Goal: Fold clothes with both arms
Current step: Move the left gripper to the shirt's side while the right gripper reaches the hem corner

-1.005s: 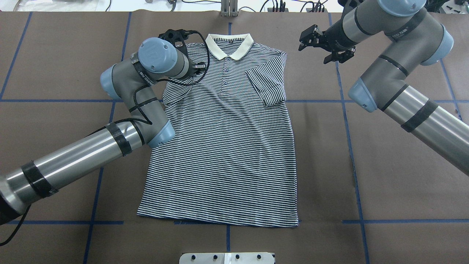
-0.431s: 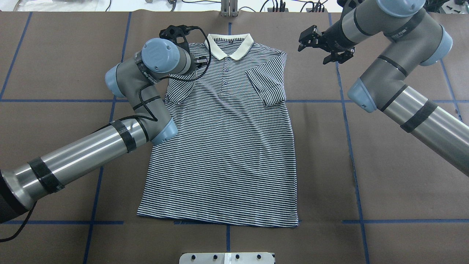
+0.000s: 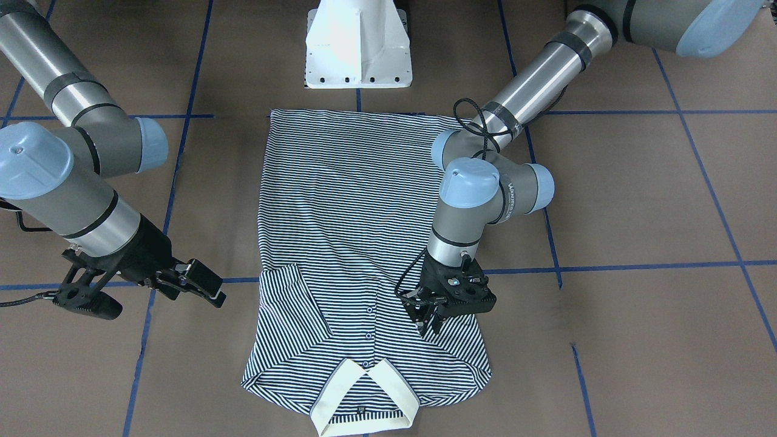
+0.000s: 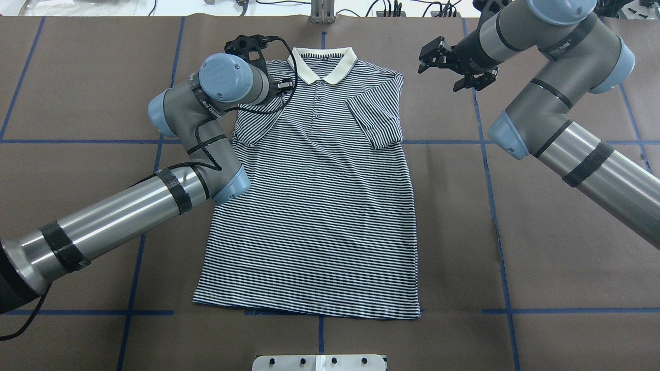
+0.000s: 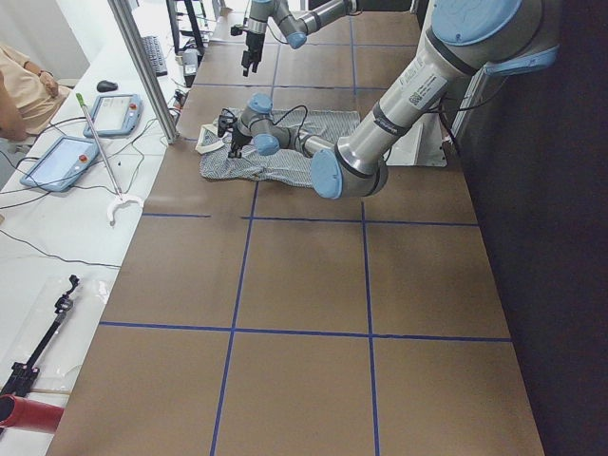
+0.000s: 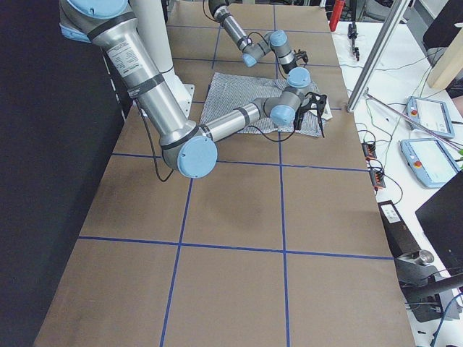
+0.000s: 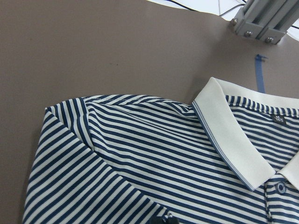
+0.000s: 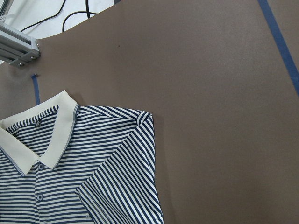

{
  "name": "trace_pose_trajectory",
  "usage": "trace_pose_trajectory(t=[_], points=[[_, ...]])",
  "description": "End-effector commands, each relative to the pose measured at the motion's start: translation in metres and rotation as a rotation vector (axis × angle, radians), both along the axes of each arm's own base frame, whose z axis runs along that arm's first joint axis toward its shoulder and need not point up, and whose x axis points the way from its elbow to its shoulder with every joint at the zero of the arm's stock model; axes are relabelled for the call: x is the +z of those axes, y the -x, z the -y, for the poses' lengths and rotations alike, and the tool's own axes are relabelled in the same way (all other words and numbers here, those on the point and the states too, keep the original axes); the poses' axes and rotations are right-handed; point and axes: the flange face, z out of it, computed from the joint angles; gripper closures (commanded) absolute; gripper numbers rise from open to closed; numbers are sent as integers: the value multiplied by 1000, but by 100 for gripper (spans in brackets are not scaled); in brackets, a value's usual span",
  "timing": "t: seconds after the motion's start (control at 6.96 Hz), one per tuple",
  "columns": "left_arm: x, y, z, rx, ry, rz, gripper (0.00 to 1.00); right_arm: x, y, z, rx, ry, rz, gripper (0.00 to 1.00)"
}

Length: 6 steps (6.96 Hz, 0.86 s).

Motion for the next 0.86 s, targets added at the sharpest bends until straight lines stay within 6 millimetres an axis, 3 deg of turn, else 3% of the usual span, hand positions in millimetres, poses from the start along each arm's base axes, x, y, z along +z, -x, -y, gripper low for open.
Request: trace_pose_trajectory(t=[0.0,0.14,0.29,0.43,0.57,0.72], points=[[-28,22,-25,12,-47,-70,26,-13,14,-7,47,48,18,0],[-32,49,-64,75,-64,-131,26,-29,44,-34,108,100,48,0],[-20,77,-101,151,-54,-173,26,-36,81,-87,157,116,47,1],[-9,104,-127,195,-53,-199,26,-53,118,-159,209,118,-23,1],[4,120,-144,230,-33,-206,26,-70,135,-243,196,127,-100,2],[16,123,-148,233,-20,-193,22,-73,138,-306,229,219,-54,3]])
